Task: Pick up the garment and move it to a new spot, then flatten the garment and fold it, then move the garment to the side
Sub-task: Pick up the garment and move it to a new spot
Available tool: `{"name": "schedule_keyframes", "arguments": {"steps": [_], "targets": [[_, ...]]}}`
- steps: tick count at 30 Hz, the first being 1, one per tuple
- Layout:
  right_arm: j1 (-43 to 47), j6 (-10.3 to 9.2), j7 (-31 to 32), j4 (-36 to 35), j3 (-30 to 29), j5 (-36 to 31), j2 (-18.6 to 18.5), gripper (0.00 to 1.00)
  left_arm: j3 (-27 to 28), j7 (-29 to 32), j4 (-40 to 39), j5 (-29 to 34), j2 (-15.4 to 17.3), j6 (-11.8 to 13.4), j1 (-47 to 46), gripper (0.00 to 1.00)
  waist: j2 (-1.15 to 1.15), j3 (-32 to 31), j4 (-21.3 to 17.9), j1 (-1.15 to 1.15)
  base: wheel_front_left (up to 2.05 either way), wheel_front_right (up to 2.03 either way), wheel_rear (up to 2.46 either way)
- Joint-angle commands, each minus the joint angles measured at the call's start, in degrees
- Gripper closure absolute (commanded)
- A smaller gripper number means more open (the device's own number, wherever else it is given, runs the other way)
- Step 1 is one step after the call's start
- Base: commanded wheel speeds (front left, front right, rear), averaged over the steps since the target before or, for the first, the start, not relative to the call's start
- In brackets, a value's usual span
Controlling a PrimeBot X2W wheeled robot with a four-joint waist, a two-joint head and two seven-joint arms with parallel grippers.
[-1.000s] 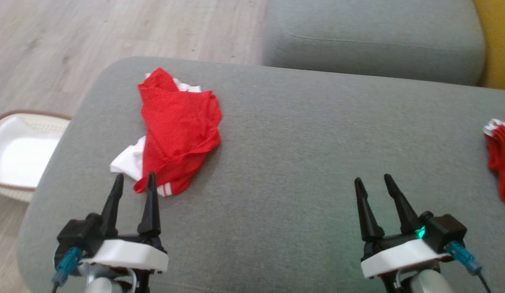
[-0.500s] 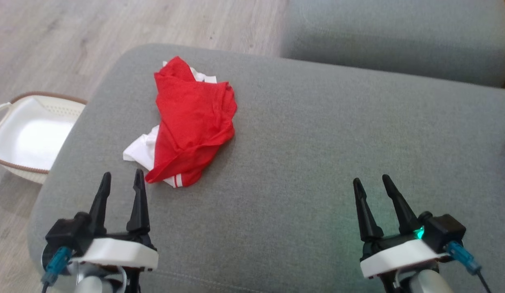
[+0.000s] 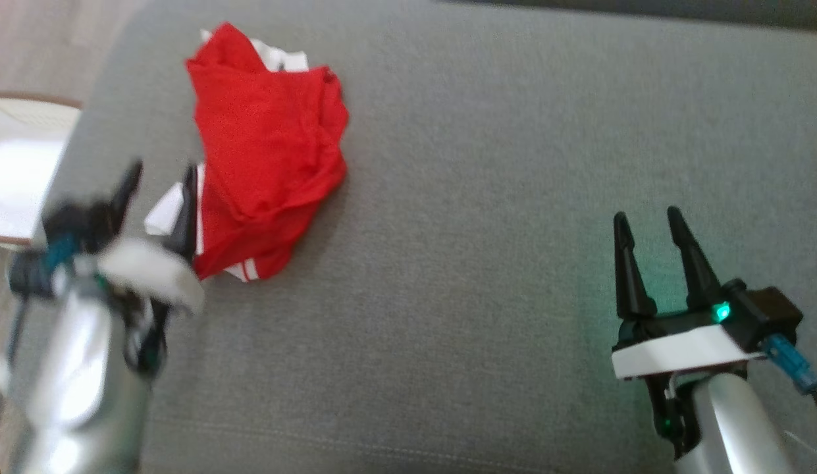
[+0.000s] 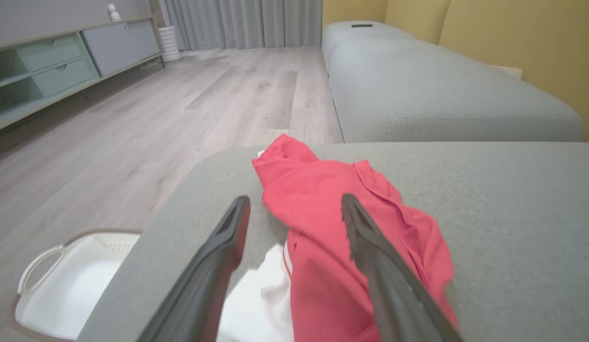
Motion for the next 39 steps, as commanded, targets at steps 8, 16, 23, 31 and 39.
{"name": "schedule_keyframes", "arguments": {"steps": [8,16,23,31,39], "targets": [[-5.1,-0.05,-0.62,-3.07,0.44,-1.73,-0.19,0.0,-14.66,15.54,9.64,-14.71,11.29,-0.39,-22.45,0.0,0.0,8.54,-4.99,-0.01,0.0,0.0,0.0],[-6.69,-0.05,-0.62,-4.15,0.63,-2.18,-0.19,0.0,-29.39,28.87,13.79,-29.7,18.66,-0.4,-30.99,0.0,0.0,12.21,-8.3,-0.01,0.0,0.0,0.0],[-6.8,-0.05,-0.62,-4.24,0.34,-1.72,-0.19,0.0,-37.37,31.15,13.66,-37.15,21.47,-0.4,-33.03,1.0,0.0,12.25,-9.29,-0.01,0.0,0.0,0.0],[-6.29,-0.05,-0.62,-3.03,1.31,-0.43,-0.19,0.0,-38.53,17.31,11.24,-42.31,21.13,-0.4,-33.94,1.0,0.0,7.69,-9.6,-0.01,0.0,0.0,0.0],[-4.75,-0.05,-0.62,-1.79,1.4,0.8,-0.19,0.0,-37.47,7.45,4.76,-46.14,17.55,-0.4,-32.98,1.0,0.0,2.45,-10.06,-0.01,0.0,0.0,0.0]]}}
